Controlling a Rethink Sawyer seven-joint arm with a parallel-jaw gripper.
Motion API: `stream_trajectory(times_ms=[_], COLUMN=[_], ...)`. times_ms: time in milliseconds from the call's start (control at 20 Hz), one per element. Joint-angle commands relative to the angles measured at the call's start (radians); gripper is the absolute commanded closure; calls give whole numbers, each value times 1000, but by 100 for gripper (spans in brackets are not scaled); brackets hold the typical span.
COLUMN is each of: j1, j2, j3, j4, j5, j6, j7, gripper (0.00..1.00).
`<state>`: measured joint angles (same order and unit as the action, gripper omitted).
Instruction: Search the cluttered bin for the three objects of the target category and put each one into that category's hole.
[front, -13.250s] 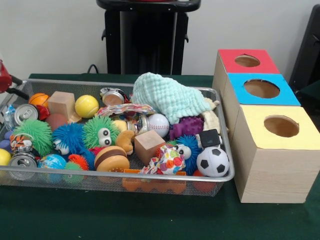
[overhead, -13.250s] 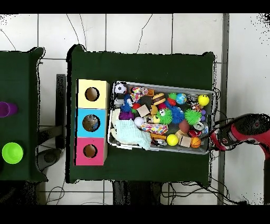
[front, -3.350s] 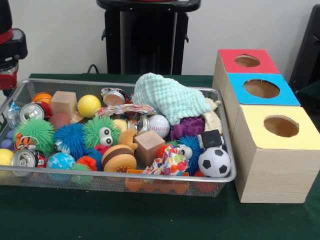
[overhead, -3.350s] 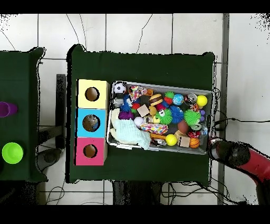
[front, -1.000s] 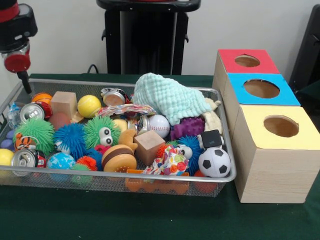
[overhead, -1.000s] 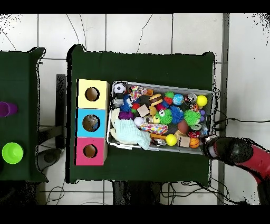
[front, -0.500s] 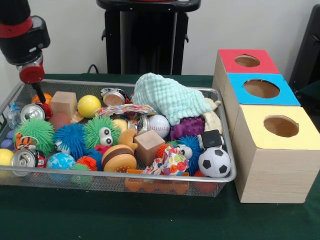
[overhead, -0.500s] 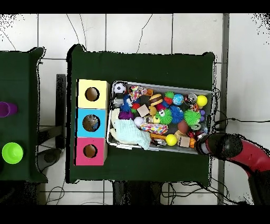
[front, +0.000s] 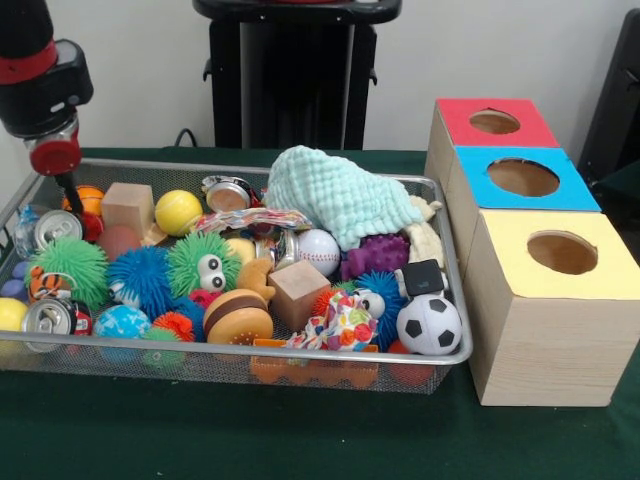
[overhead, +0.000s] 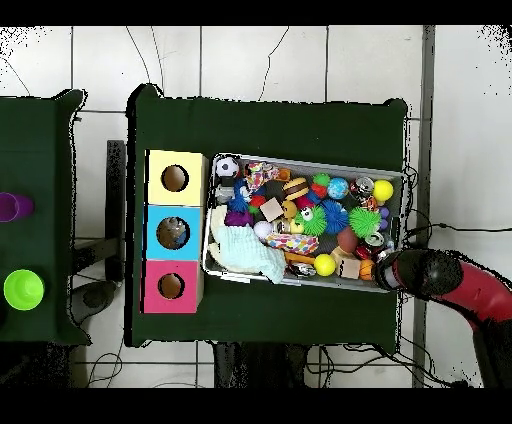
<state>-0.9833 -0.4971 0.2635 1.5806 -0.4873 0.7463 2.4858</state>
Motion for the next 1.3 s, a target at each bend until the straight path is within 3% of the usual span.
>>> stream_trajectory(times_ms=[50,800,1300], j1=[-31,-127,-118], j2=[28,24,42], j3=[98,175,176], j4=[-72,-94,-108], j5=[-1,-2,-42], j6=[-10,62,1], j7=[-207,-298,-252], gripper=[0,0,0])
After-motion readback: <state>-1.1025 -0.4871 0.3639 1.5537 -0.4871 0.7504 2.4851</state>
